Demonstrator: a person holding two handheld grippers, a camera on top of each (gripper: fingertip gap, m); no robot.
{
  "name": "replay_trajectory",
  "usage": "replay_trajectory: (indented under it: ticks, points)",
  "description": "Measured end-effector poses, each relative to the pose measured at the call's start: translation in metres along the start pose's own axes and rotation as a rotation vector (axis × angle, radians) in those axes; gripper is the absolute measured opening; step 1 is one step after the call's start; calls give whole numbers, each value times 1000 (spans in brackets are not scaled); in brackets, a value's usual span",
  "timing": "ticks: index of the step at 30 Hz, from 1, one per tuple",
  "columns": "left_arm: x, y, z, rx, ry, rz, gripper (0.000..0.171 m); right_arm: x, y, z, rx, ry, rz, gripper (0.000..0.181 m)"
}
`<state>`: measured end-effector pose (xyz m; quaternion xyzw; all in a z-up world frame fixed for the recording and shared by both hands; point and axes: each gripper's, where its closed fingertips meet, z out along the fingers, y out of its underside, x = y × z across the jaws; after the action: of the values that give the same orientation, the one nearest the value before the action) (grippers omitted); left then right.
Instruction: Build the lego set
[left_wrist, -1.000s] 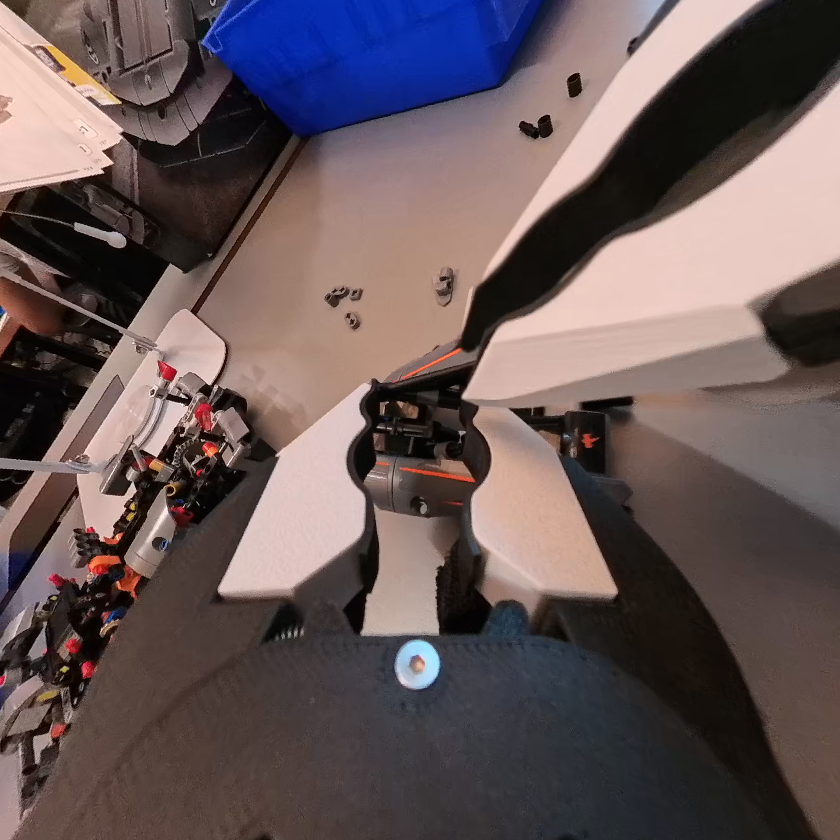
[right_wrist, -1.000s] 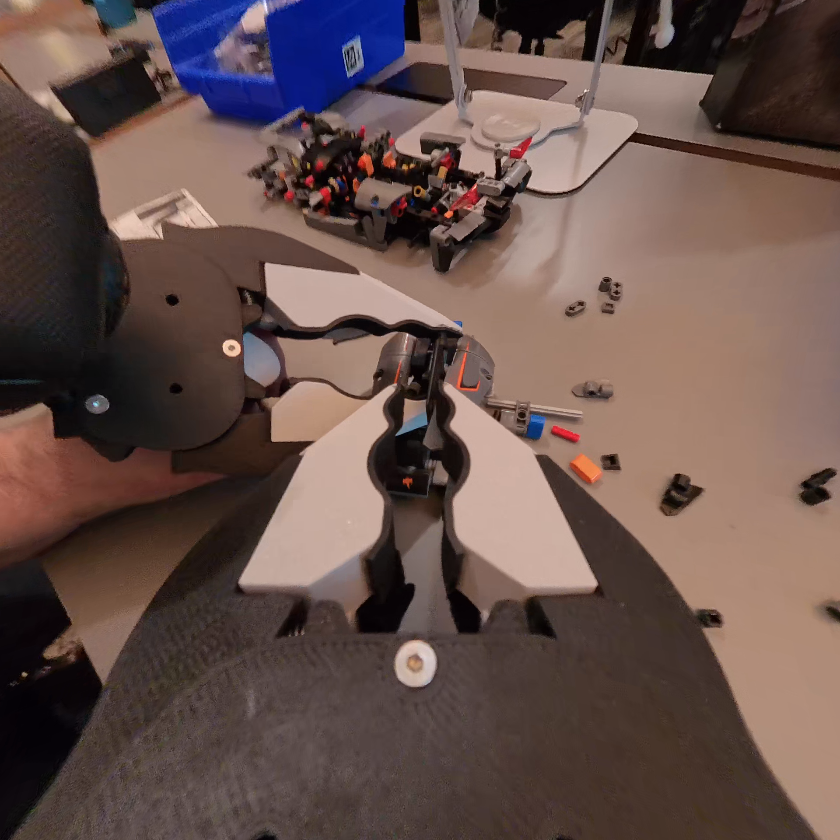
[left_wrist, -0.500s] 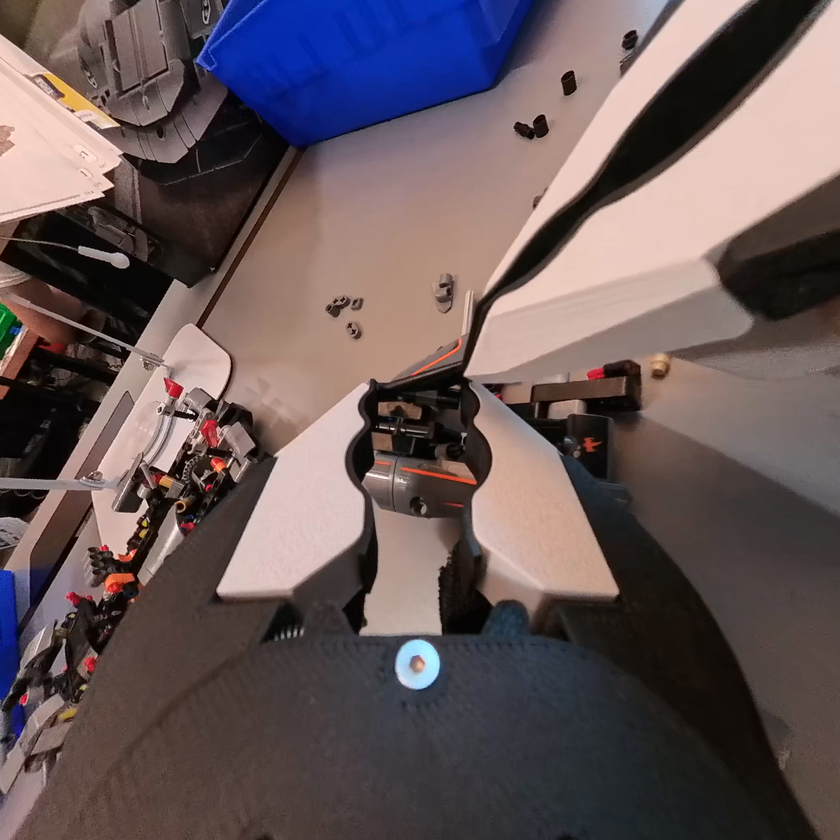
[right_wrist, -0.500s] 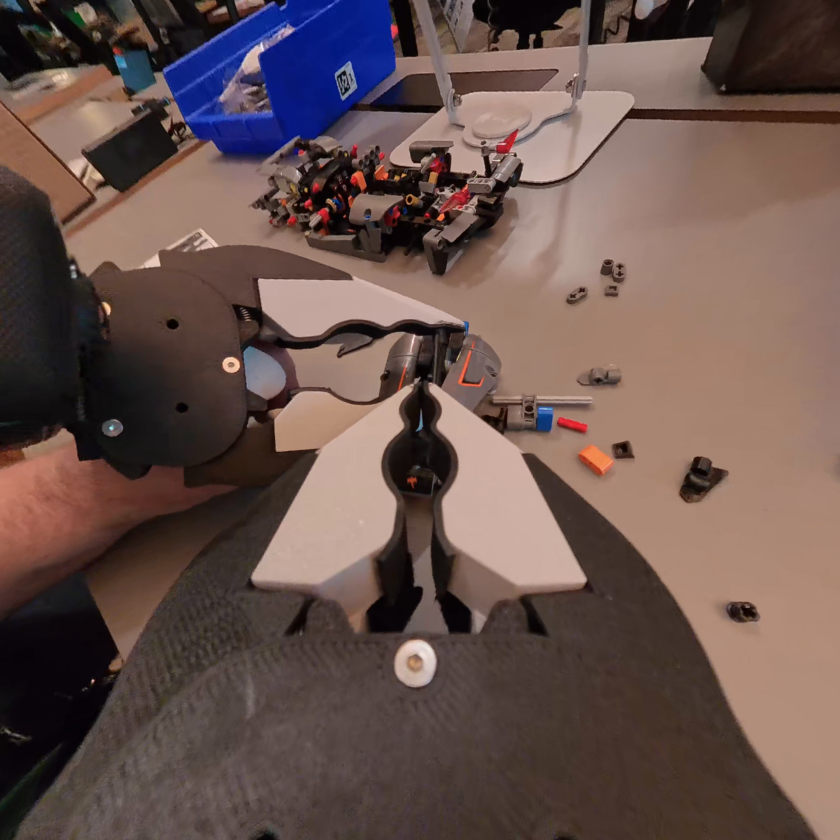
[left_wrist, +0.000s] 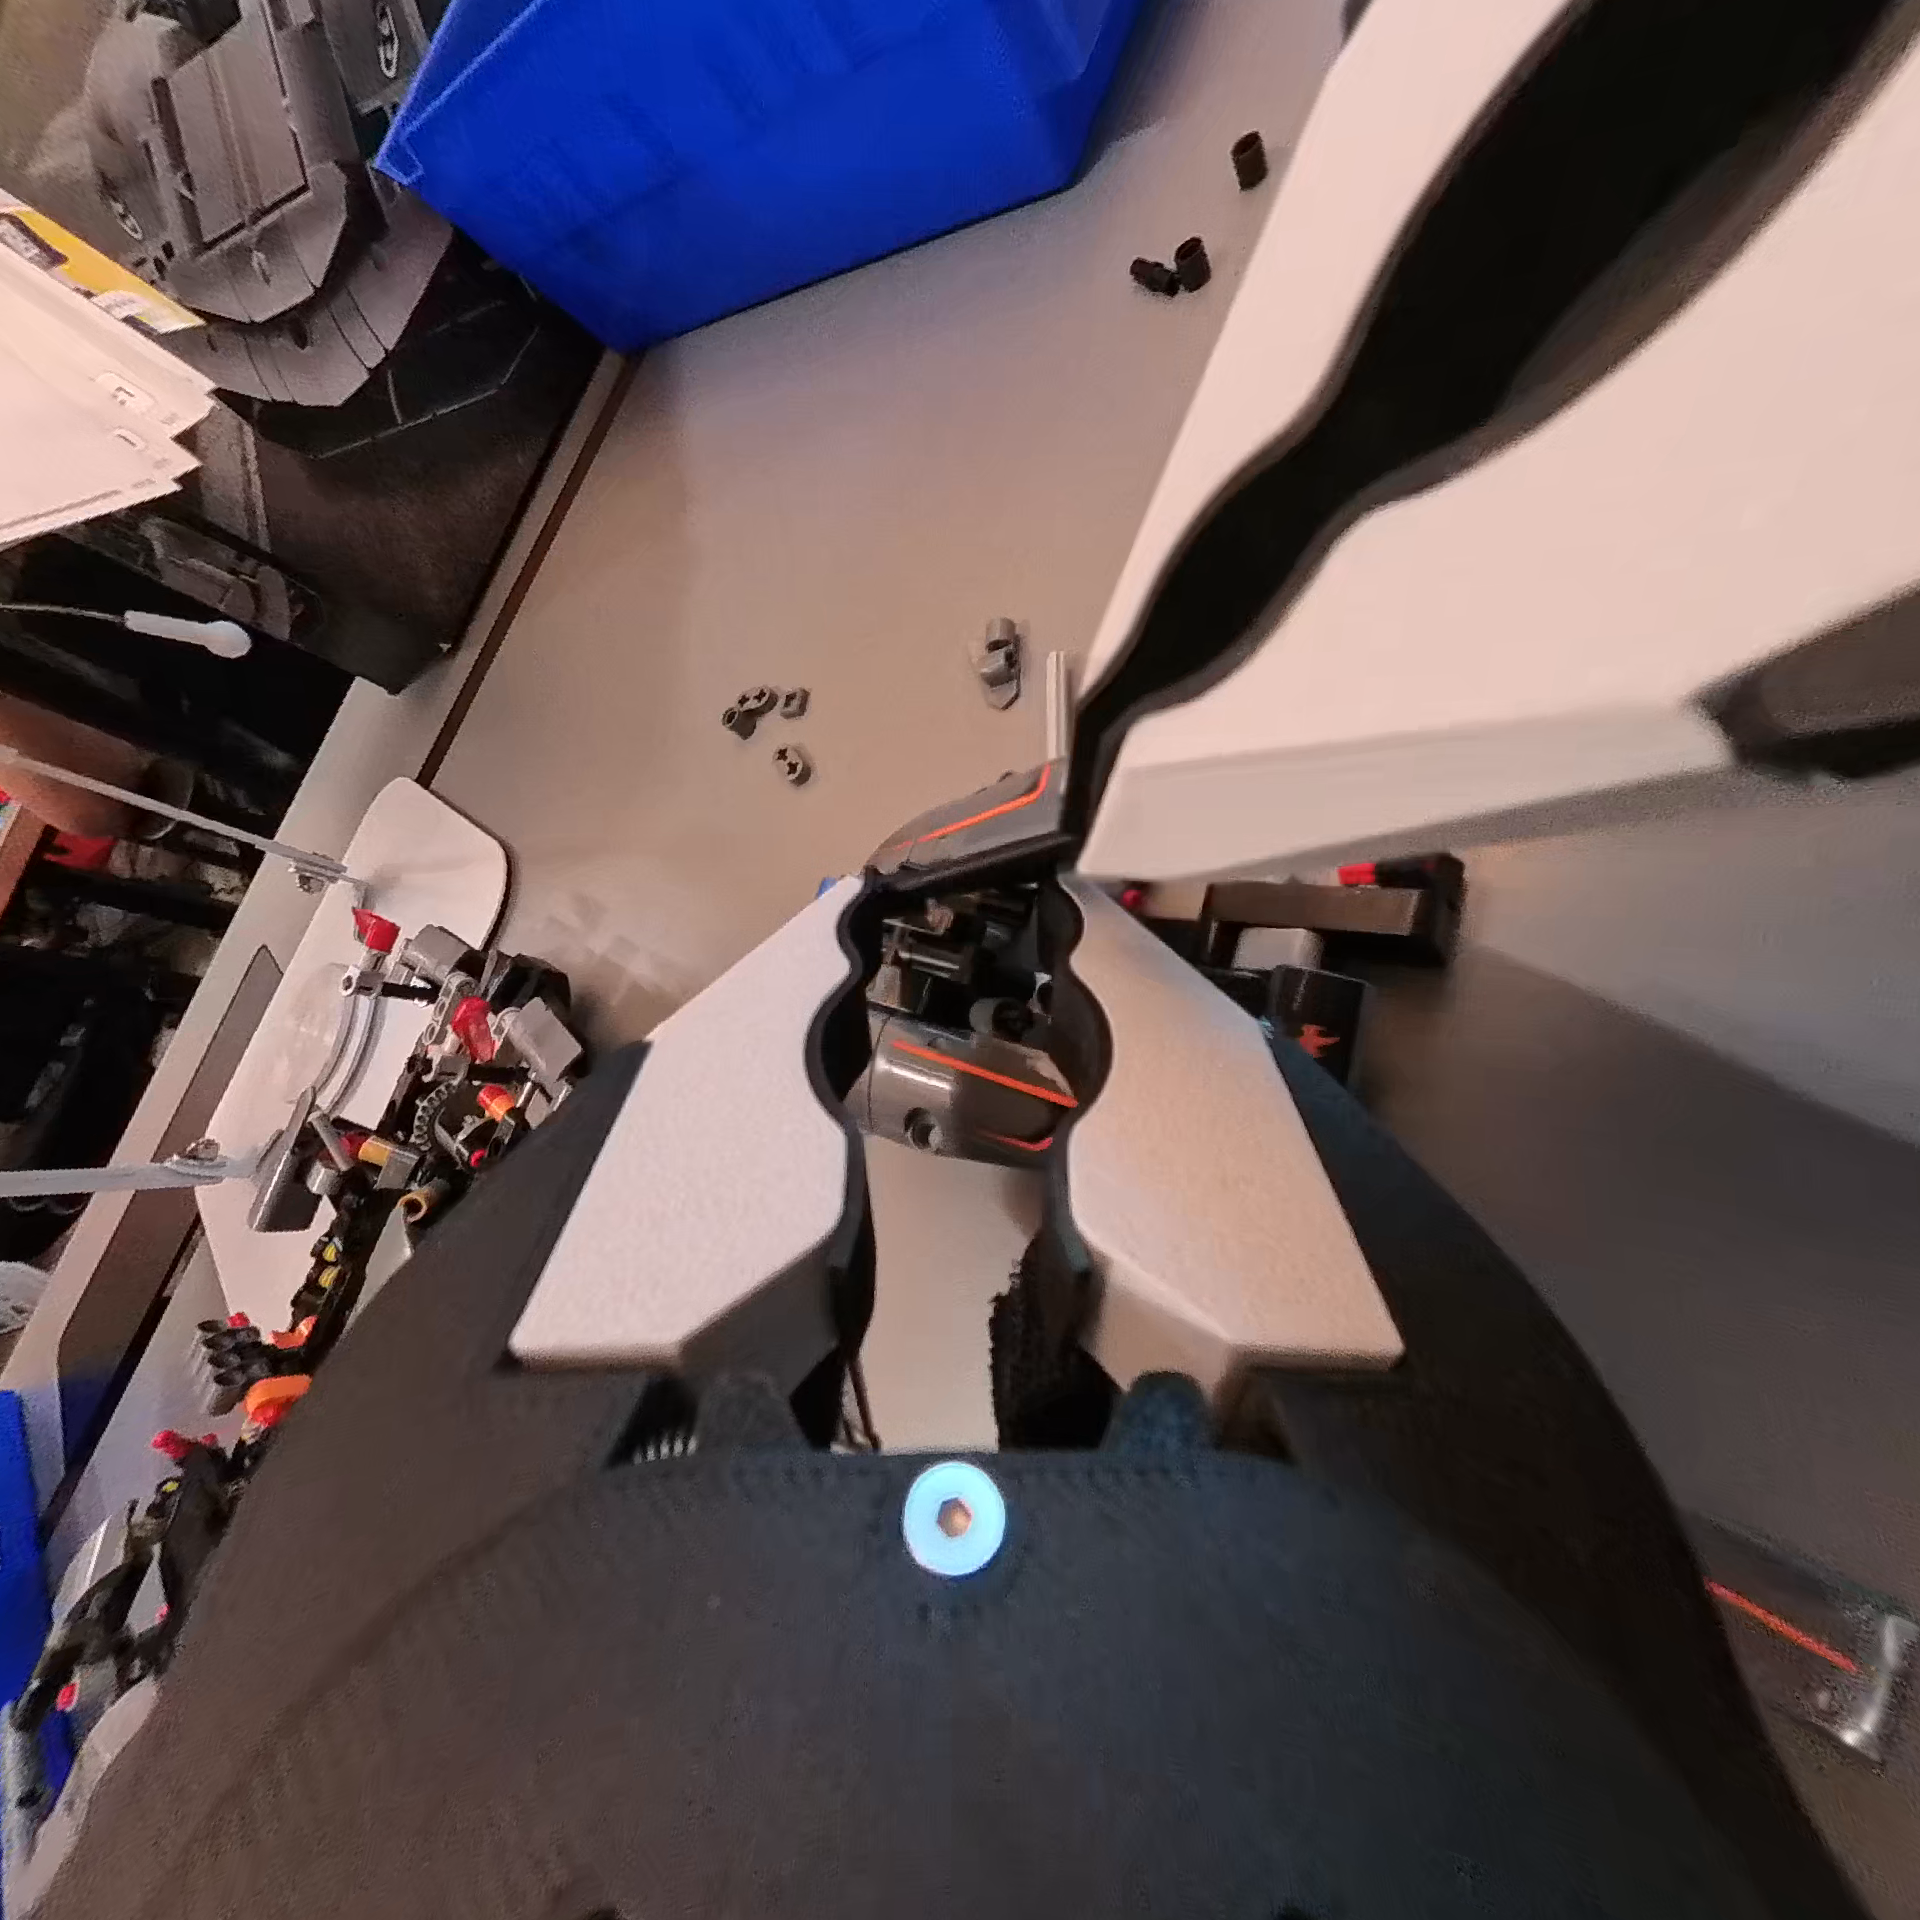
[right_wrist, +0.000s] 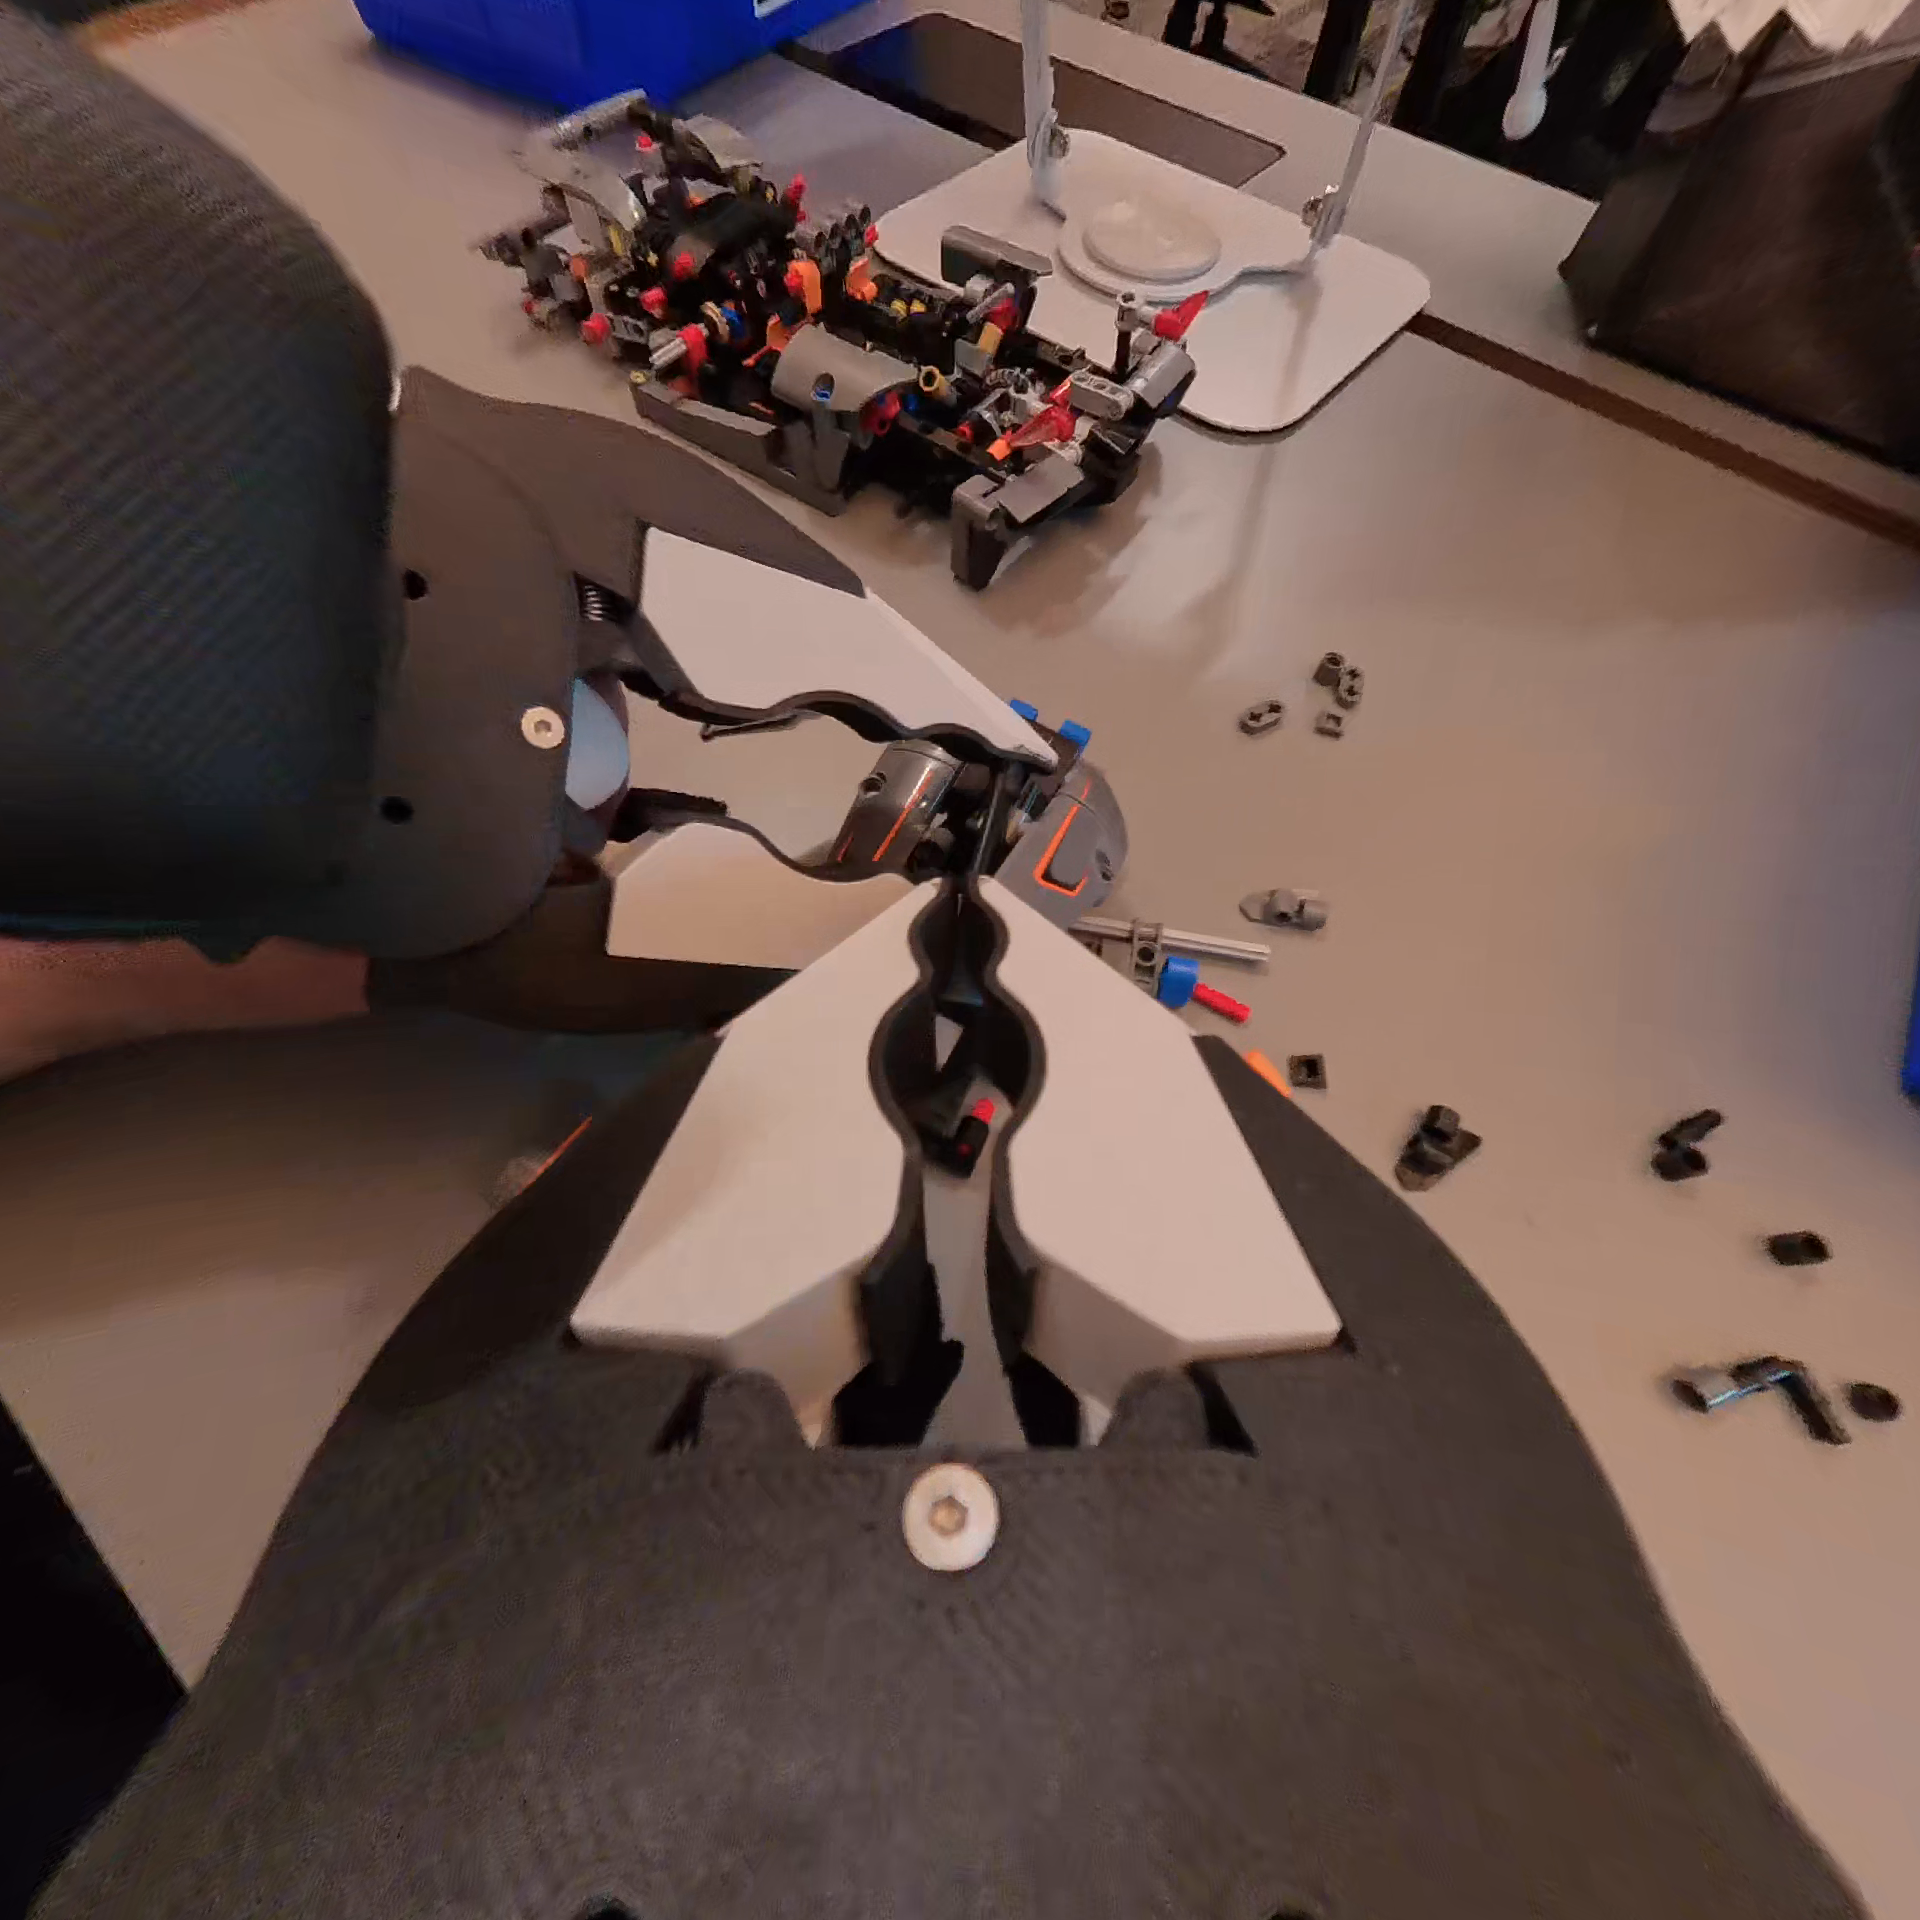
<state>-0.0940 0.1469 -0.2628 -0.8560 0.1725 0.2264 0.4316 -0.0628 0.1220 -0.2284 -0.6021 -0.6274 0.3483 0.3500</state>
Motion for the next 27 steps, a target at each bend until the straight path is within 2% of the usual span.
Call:
replay_trajectory:
  ticks: [6, 13, 18, 22, 24, 27]
  points:
    - [-2, 2, 1, 10, 27, -17, 29, 0, -3, 6, -32, 5, -2, 0]
    - [-5, 3, -3, 32, 93, -21, 50, 2, -7, 5, 39, -73, 260, 0]
    - [-6, -2, -13, 70, 143, 6, 41, 1, -9, -3, 75, -87, 319, 0]
    - [-2, 0, -15, 107, 174, 44, 27, -7, -12, -10, 76, -68, 172, 0]
    - [3, 1, -16, 120, 190, 65, 18, -13, -10, -12, 36, -19, 29, 10]
    - [7, 1, -21, 133, 202, 95, 17, -21, -9, -17, -15, 43, -151, 18]
